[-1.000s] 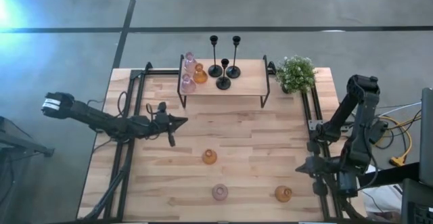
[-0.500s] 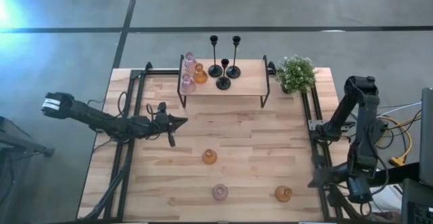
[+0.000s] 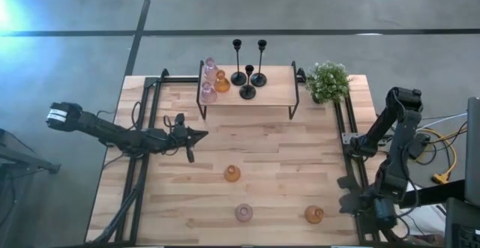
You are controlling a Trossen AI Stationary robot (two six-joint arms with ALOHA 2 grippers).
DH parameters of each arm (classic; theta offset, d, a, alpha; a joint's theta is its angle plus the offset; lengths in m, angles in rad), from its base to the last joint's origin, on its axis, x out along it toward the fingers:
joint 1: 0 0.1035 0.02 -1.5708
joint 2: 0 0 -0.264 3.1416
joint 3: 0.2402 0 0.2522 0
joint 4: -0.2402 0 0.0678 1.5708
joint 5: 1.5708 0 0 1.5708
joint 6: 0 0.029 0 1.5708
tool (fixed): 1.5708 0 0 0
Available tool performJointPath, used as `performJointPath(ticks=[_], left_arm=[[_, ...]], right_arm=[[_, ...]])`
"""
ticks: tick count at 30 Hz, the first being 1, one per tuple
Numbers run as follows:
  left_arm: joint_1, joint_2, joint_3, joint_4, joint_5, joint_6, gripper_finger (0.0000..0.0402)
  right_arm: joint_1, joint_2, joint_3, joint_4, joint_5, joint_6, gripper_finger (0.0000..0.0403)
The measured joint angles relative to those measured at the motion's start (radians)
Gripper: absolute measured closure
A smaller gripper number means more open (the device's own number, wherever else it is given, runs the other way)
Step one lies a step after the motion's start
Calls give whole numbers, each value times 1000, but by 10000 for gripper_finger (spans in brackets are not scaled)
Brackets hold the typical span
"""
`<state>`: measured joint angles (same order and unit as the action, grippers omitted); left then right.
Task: Pick & Place candle stick holders
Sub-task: Put the bottom orange glass candle holder on the shelf
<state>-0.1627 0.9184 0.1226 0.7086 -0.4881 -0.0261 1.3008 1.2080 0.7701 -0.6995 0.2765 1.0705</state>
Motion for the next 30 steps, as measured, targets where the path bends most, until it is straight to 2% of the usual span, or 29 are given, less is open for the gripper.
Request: performJointPath(ticks=[4,9,13,19,30], left_arm=[[0,0,0,-1,0,0,388],[0,0,0,-3,0,0,388],[0,0,0,-6,0,0,388],[0,0,0,-8,0,0,388],[0,0,0,-8,0,0,388]], right_arm=[[-96,-13,-9,6,-148,-147,395],[-188,-24,-39,118,-160,-319,395],[-248,-23,-123,246,-251,-391,395],[-287,-36,-206,395,-256,-399,395],[-351,-39,-234,374,-231,-451,391]])
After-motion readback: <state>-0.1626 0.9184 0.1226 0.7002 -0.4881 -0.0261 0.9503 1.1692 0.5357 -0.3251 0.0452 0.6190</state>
